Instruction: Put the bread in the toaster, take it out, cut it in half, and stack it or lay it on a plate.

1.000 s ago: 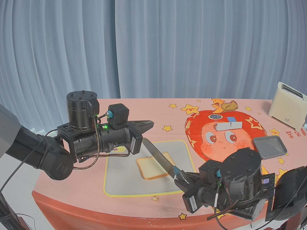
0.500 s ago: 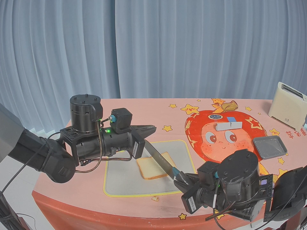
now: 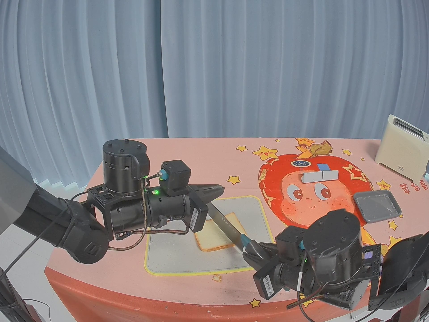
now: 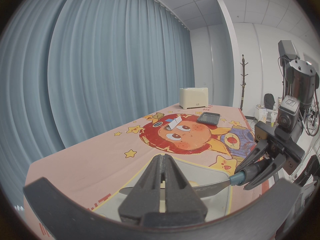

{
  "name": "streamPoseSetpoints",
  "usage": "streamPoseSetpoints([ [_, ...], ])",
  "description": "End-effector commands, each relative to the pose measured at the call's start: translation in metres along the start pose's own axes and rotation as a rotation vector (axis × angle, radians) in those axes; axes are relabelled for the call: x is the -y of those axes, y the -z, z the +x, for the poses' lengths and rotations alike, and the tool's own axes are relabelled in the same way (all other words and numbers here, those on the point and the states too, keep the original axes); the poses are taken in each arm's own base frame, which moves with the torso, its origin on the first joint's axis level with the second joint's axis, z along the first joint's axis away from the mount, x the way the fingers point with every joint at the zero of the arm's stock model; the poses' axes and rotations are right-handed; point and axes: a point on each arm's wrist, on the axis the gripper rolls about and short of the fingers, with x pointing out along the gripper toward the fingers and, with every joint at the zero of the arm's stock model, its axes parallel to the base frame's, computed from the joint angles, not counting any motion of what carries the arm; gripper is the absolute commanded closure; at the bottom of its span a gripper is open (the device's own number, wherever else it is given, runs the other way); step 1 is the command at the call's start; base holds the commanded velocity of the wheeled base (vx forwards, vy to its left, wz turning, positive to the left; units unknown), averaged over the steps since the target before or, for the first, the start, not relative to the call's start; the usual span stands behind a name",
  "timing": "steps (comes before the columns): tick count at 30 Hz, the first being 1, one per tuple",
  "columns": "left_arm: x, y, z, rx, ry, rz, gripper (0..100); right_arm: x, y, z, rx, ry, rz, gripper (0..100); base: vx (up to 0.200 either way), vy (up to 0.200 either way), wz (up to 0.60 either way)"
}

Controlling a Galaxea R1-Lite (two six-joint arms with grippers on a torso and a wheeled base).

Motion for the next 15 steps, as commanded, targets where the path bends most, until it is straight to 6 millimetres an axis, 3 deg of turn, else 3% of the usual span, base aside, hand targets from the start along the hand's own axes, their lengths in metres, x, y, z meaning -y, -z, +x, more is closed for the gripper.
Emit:
streamPoseSetpoints([
  [1,0.003,0.001,0.001,-0.005,0.008,0.0,100,0.0,0.0,0.0,-0.001,-0.001,-0.001,100,0.0,0.0,0.0],
  [7,0.001,0.02,0.016,-0.024,0.01,-0.008,100,0.0,0.0,0.0,-0.001,0.002,-0.001,100,0.0,0.0,0.0],
  [15,0.001,0.022,0.017,-0.027,0.009,-0.009,100,0.0,0.0,0.0,0.001,0.002,0.0,100,0.0,0.0,0.0],
])
